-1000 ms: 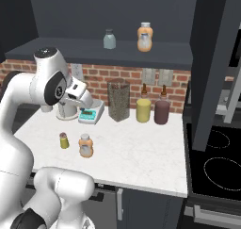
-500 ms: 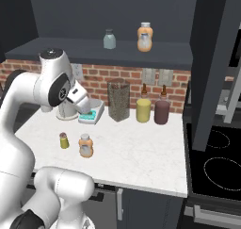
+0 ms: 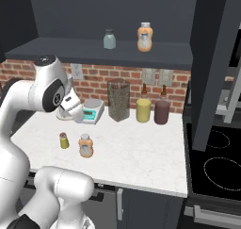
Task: Put the shaker and condiment bottle from the counter next to their counterparts in the cabinet.
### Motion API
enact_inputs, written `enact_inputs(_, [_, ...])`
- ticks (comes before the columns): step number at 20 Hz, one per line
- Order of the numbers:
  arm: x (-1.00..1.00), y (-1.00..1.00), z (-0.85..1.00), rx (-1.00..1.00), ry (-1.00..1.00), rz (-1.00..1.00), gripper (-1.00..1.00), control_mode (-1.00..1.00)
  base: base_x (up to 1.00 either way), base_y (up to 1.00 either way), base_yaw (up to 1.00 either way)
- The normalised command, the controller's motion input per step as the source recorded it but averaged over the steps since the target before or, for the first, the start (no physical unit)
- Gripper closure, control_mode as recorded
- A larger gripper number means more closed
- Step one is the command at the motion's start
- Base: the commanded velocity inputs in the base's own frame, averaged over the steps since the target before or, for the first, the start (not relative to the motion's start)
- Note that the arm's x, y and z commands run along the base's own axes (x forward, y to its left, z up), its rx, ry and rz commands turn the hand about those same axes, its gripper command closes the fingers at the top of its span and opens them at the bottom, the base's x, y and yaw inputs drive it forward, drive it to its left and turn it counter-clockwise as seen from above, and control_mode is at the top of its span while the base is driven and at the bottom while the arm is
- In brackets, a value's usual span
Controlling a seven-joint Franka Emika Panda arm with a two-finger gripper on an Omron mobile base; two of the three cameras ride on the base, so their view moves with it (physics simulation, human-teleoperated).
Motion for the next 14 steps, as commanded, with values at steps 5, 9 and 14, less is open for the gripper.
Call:
enact_inputs(5, [-0.09, 0.11, -0.26, 0.00, 0.00, -0.16, -1.00, -1.00, 0.00, 0.00, 0.00])
enact_inputs(9, [-0.01, 0.07, -0.23, 0.04, 0.00, -0.16, -1.00, -1.00, 0.00, 0.00, 0.00])
enact_inputs(14, [-0.01, 0.06, -0.33, 0.00, 0.00, -0.17, -1.00, -1.00, 0.00, 0.00, 0.00])
